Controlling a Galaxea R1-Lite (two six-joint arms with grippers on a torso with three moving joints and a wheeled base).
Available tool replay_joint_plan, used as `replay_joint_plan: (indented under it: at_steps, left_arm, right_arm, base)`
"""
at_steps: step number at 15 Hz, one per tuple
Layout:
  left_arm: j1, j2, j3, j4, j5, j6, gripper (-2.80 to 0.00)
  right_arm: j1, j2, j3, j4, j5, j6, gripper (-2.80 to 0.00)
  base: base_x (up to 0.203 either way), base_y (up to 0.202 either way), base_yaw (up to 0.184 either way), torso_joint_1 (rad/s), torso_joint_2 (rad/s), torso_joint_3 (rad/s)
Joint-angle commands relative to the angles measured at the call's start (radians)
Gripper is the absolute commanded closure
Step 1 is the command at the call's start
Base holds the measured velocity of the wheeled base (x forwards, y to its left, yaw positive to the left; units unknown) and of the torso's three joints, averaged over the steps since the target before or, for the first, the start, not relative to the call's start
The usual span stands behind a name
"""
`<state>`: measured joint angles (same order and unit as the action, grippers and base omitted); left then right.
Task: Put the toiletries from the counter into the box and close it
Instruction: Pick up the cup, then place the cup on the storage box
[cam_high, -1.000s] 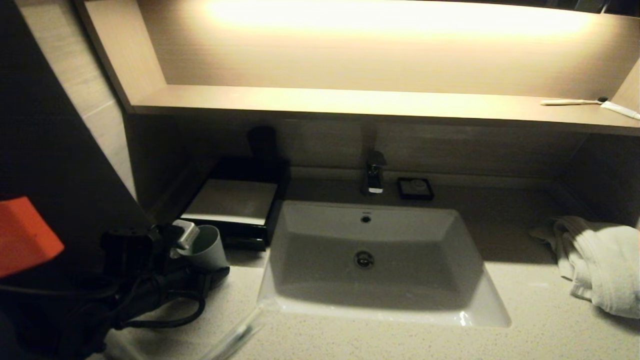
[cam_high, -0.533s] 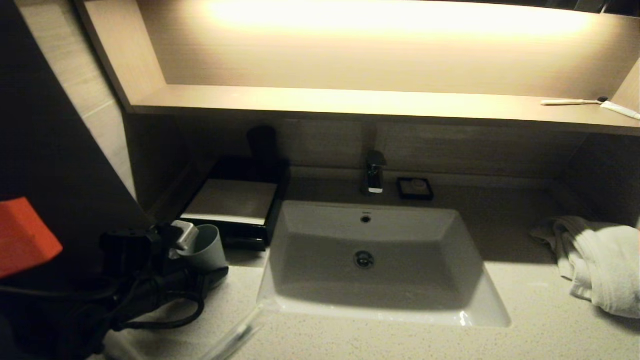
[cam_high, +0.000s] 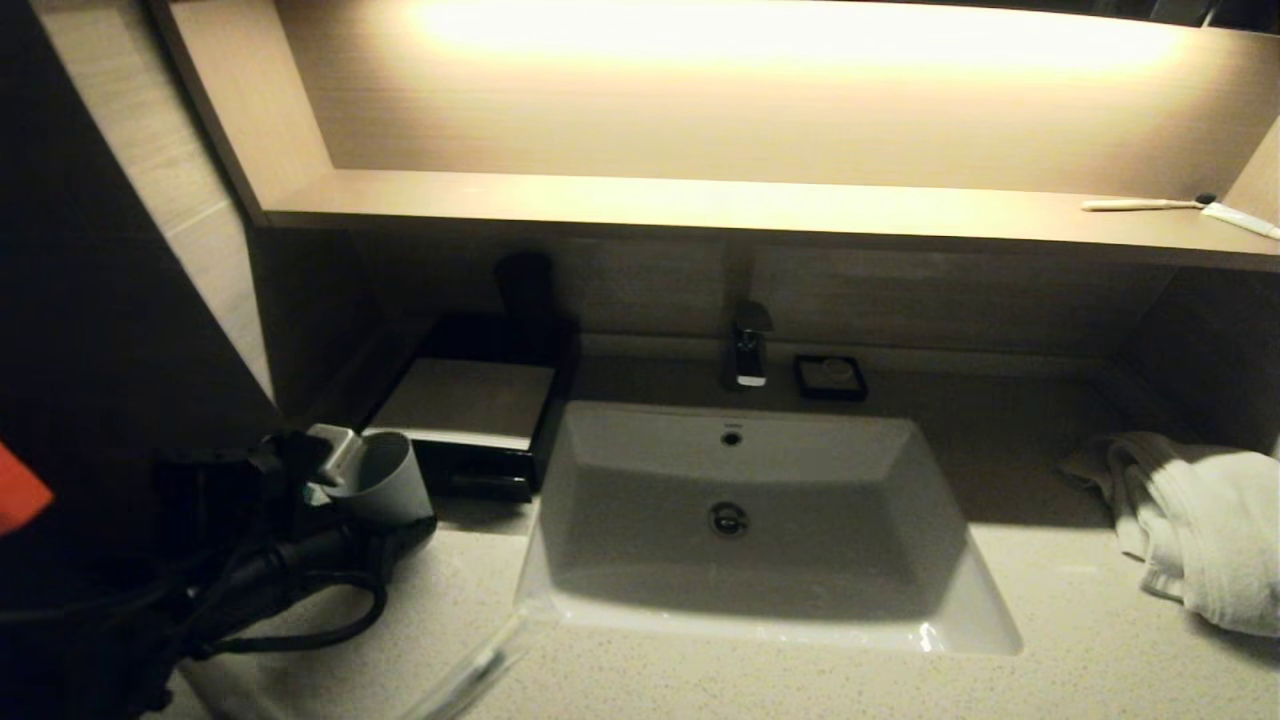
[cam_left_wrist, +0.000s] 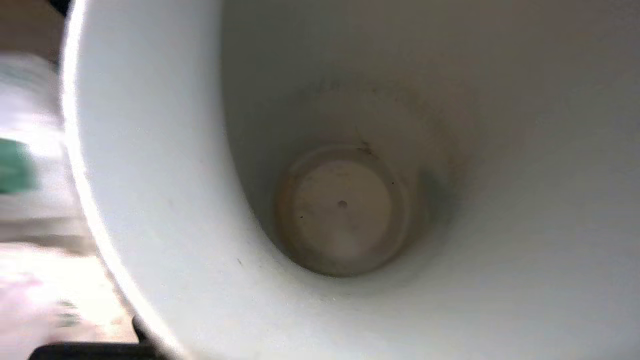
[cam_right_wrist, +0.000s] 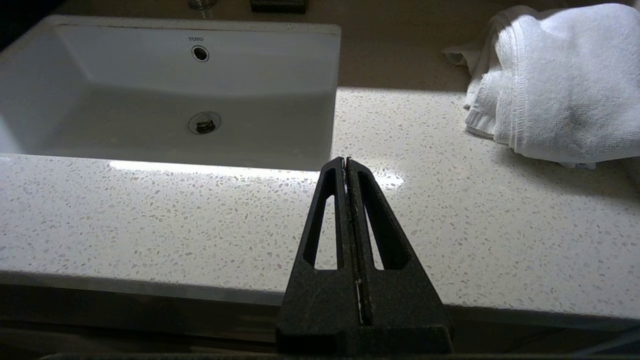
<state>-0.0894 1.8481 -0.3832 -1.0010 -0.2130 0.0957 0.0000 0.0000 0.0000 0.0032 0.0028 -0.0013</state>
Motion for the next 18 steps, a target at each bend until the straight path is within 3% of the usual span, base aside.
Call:
replay_joint_plan:
  at_steps: [1,5,12,18]
  left_arm:
    - [0.004,-0.068,-0.012,-0.002,0.000,0.001,0.00]
    - [0.016,-0.129,-0.110,0.149,0.001,0.001,0.00]
    - [0.020,-0.142,-0.404,0.473,0.009,-0.001,0.00]
    - [0.019,0.008,-0.560,0.524,0.039,-0.001,0.00]
  right_arm:
    - [0.000,0.000,0.000,0.000,0.000,0.000,0.00]
    - [0.000,0.000,0.000,0.000,0.000,0.000,0.00]
    - [0.000,0.000,0.000,0.000,0.000,0.000,0.00]
    - [0.000,0.000,0.000,0.000,0.000,0.000,0.00]
  base:
    - [0.000,0.000,0.000,0.000,0.00,0.000]
    - [0.000,0.000,0.000,0.000,0.00,0.000]
    - [0.000,0.000,0.000,0.000,0.00,0.000]
    - [0.000,0.000,0.000,0.000,0.00,0.000]
